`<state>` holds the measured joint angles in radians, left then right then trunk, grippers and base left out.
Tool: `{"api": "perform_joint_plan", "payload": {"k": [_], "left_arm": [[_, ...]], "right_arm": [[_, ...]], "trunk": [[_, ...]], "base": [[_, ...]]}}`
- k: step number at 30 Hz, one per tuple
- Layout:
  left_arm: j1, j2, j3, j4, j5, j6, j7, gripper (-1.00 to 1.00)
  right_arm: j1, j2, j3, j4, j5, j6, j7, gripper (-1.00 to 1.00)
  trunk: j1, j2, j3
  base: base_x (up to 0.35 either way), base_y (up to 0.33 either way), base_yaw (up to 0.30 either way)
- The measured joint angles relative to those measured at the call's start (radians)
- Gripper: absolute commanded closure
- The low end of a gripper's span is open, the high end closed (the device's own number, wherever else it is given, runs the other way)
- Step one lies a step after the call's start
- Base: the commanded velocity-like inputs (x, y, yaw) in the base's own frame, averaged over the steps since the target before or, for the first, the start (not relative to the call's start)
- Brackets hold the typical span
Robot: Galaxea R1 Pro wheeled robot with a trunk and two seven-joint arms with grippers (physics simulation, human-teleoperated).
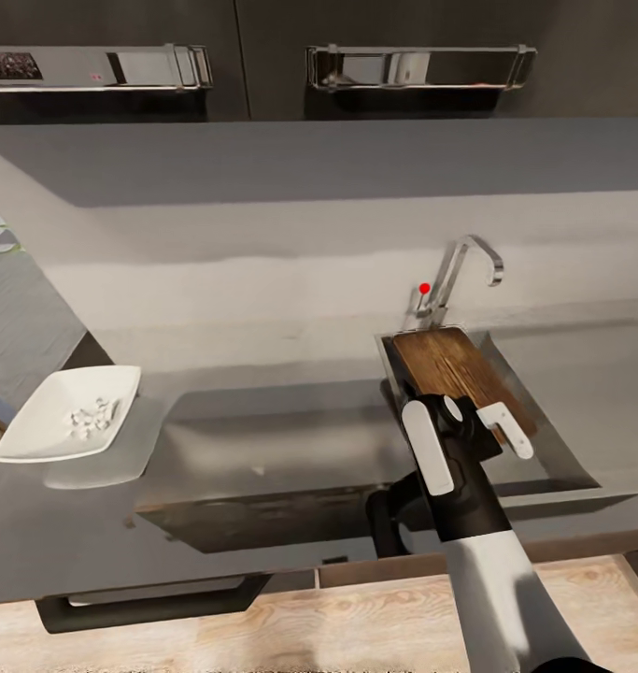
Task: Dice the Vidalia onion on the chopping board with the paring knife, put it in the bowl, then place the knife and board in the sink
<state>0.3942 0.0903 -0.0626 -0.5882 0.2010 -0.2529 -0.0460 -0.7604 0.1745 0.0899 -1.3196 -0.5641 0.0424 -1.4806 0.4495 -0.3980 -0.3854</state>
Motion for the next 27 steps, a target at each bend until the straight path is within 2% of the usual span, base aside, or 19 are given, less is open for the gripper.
{"api": "perform_joint_plan", "payload": {"k": [5,12,27], "left_arm": [[0.0,-0.001,0.0,0.005,-0.001,0.0,0.0,-1.0],[0.0,-0.001,0.0,0.007,-0.001,0.0,0.001,-1.0],[0.0,-0.001,0.0,0.006,-0.001,0.0,0.0,-1.0]], "right_arm": [[0.0,0.0,-0.004,0.032,0.0,-0.024,0.004,1.0],[0.0,0.0,-0.004,0.034,-0.001,-0.026,0.004,1.0],[0.0,0.0,-0.005,0.078,-0.001,-0.052,0.005,1.0]], "trunk": [[0.0,0.0,-0.008],[0.0,0.0,-0.019],[0.0,0.0,-0.043]], "base": [[0.001,-0.005,0.005],[0.098,-0.18,0.0],[0.005,-0.025,0.0]]}}
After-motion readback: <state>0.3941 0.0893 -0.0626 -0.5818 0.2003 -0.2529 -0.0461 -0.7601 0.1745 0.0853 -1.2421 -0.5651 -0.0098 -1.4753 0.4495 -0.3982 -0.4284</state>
